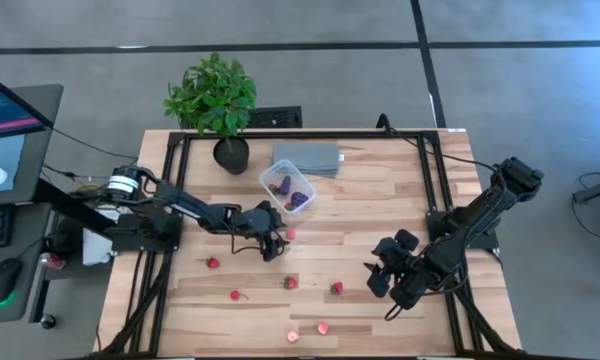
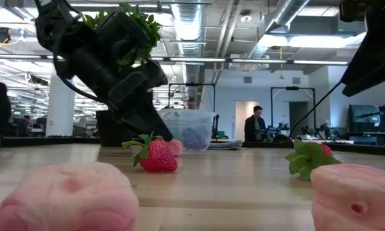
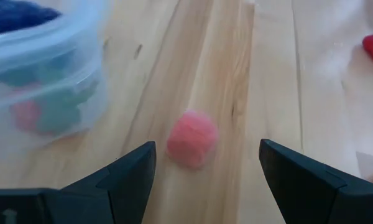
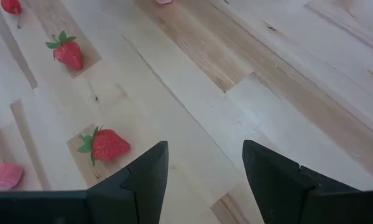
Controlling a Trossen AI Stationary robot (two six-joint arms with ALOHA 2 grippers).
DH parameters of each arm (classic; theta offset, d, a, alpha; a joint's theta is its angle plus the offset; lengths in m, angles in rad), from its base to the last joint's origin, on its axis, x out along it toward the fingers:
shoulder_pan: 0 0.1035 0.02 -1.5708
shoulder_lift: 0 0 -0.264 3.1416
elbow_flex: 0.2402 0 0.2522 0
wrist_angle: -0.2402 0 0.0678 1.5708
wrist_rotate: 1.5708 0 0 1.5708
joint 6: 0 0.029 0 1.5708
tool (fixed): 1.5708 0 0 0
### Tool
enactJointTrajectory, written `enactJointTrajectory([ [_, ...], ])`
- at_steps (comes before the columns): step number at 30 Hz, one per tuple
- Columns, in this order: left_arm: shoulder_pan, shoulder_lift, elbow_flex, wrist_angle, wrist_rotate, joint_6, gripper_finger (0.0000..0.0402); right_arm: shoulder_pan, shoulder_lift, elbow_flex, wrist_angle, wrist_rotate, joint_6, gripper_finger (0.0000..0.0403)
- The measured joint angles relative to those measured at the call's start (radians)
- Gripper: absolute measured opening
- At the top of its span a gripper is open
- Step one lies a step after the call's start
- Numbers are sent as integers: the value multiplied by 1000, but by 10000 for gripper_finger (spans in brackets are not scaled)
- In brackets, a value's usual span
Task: Pick and placing Produce into tupperware
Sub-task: Put the pink peach into the transparent bin
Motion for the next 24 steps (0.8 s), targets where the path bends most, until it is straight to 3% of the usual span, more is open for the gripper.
enactJointTrajectory([
  [5, -1, 48, 36, 8, 5, 0, 277, 1, 0, 0, 7, -1, 3, 230],
  [24, 5, 49, 33, 1, -40, -25, 277, 2, 0, 0, 12, -23, -2, 216],
])
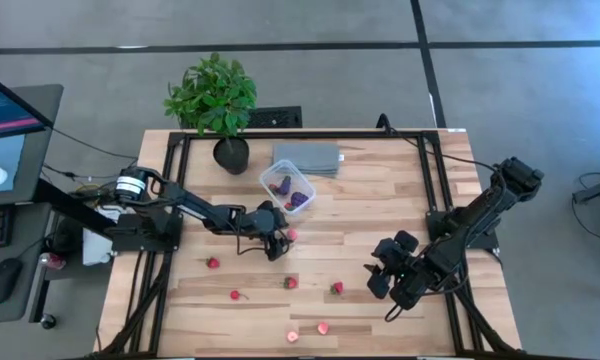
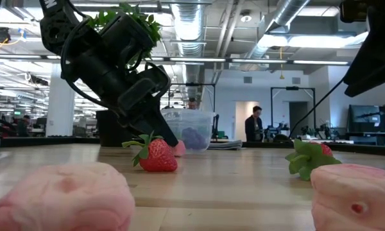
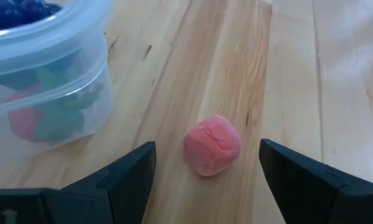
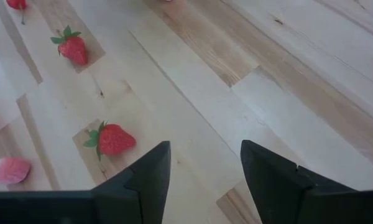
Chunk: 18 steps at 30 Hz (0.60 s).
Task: Pick and placing Produce into tupperware
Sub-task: Put the pink peach into the transparent bin
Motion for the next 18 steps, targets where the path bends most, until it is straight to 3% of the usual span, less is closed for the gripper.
enactJointTrajectory([
  [18, -12, 0, 0, 12, -1, -21, 277, 0, 0, 0, 0, 2, 1, 196],
])
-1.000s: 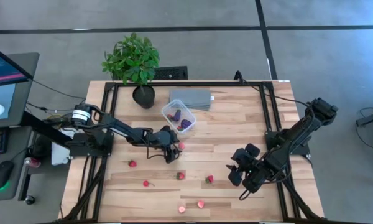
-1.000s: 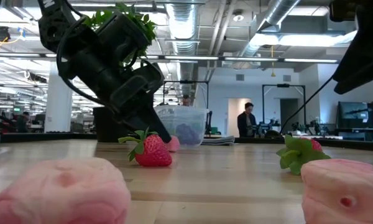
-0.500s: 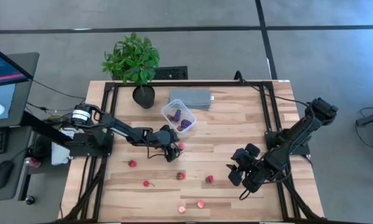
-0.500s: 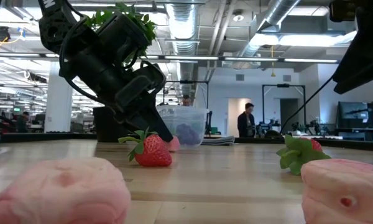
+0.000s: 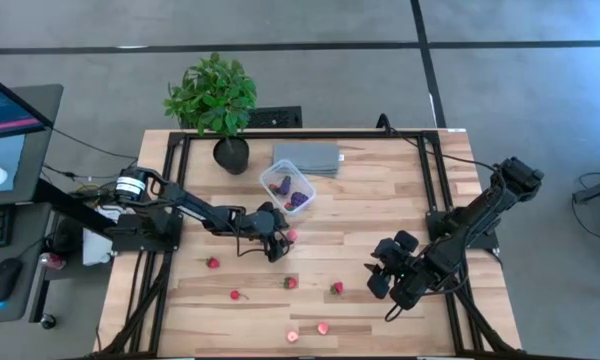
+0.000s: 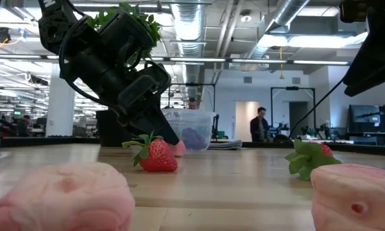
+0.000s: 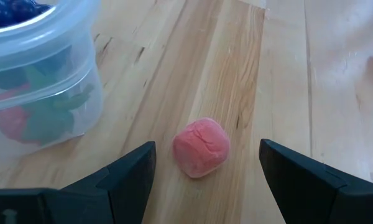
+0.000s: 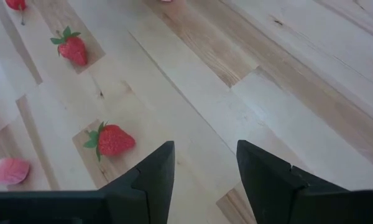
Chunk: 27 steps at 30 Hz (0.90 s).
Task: Pick and placing Produce into tupperware
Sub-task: Put the pink peach into the transparent bin
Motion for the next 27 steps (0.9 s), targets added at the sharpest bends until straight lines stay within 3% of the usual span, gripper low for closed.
enactJointTrajectory([
  [27, 0, -1, 0, 7, 11, 24, 277, -2, 0, 0, 0, 6, -2, 192],
])
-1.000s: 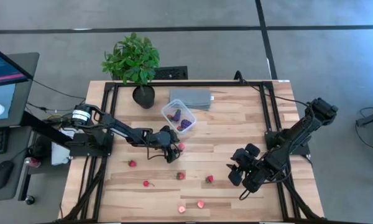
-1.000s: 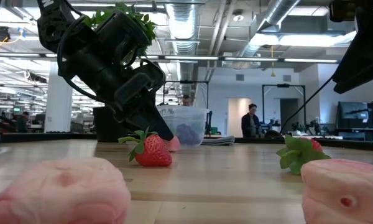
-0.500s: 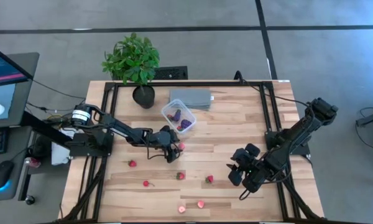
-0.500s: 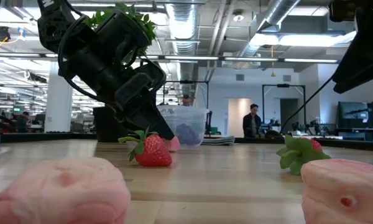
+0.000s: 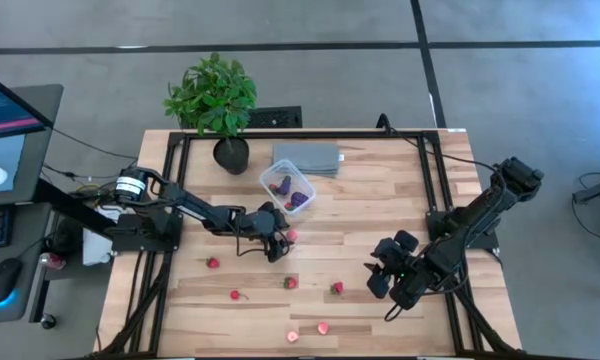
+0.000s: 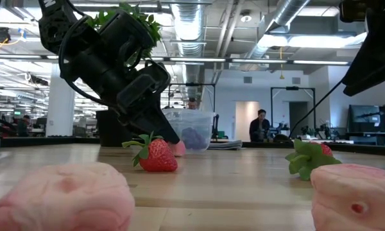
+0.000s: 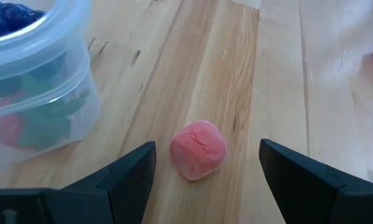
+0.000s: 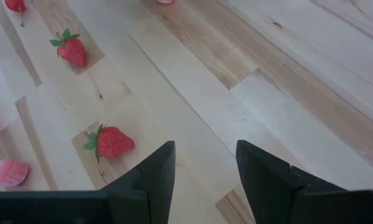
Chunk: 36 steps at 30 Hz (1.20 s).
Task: Pick and placing Produce into tupperware
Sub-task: Put the pink peach into the transparent bin
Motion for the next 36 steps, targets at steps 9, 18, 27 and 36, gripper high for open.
enactJointTrajectory([
  [9, 0, 0, 0, 4, 0, 15, 277, -1, 0, 0, -5, 19, 0, 191],
  [18, 0, 0, 0, 0, -5, 22, 277, -1, 0, 0, -10, 20, 1, 193],
  [27, 0, 0, 0, -1, 7, 29, 252, -1, 0, 0, -10, 20, 1, 192],
  [36, 2, 0, 0, 1, 13, 34, 225, -1, 0, 0, -10, 19, 2, 189],
])
